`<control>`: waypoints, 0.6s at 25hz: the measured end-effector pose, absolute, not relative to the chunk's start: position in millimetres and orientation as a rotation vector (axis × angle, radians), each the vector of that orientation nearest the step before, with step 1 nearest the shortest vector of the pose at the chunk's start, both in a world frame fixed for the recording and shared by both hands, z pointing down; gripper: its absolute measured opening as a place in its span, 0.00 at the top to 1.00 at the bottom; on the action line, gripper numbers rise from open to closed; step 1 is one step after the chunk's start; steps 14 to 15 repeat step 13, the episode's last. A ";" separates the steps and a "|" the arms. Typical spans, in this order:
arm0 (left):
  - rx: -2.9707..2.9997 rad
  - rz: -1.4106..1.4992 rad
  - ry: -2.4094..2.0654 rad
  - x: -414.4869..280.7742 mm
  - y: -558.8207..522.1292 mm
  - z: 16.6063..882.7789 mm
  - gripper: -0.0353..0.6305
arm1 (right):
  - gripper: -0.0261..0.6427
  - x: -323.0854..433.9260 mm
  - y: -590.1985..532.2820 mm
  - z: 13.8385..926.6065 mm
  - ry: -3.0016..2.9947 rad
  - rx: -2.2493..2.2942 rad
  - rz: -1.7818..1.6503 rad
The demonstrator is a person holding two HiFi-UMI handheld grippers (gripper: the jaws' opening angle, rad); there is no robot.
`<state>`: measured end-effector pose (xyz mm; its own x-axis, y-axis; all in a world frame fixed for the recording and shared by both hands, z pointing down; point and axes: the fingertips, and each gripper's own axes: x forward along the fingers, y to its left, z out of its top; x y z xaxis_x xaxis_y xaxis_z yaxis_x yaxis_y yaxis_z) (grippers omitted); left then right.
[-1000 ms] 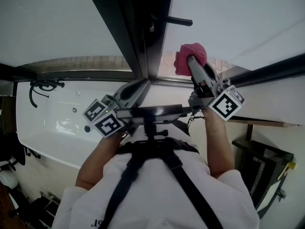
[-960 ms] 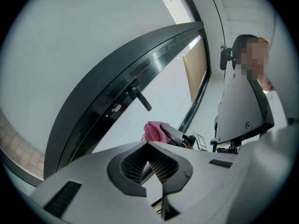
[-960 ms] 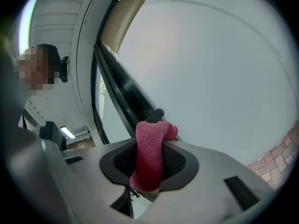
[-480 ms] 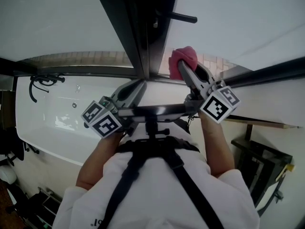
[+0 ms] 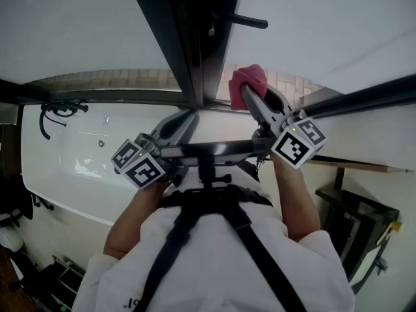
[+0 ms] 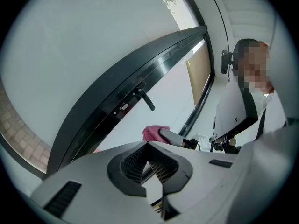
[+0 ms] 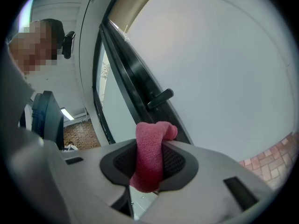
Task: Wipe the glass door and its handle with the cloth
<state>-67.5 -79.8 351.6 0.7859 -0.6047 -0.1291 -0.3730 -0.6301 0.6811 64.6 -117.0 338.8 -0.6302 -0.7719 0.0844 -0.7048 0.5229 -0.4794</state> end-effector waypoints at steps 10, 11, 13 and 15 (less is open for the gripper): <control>2.309 -0.449 -0.697 -63.1 -77.9 353.8 0.97 | 0.81 66.7 -112.9 345.7 2.630 -1.306 -0.744; 2.308 -0.449 -0.695 -63.1 -77.6 353.5 0.97 | 0.81 66.8 -112.3 345.8 2.631 -1.308 -0.745; 2.308 -0.449 -0.693 -63.1 -76.9 352.8 0.97 | 0.81 66.7 -111.0 345.8 2.632 -1.311 -0.746; 2.308 -0.449 -0.693 -63.1 -76.9 352.8 0.97 | 0.81 66.7 -111.0 345.8 2.632 -1.311 -0.746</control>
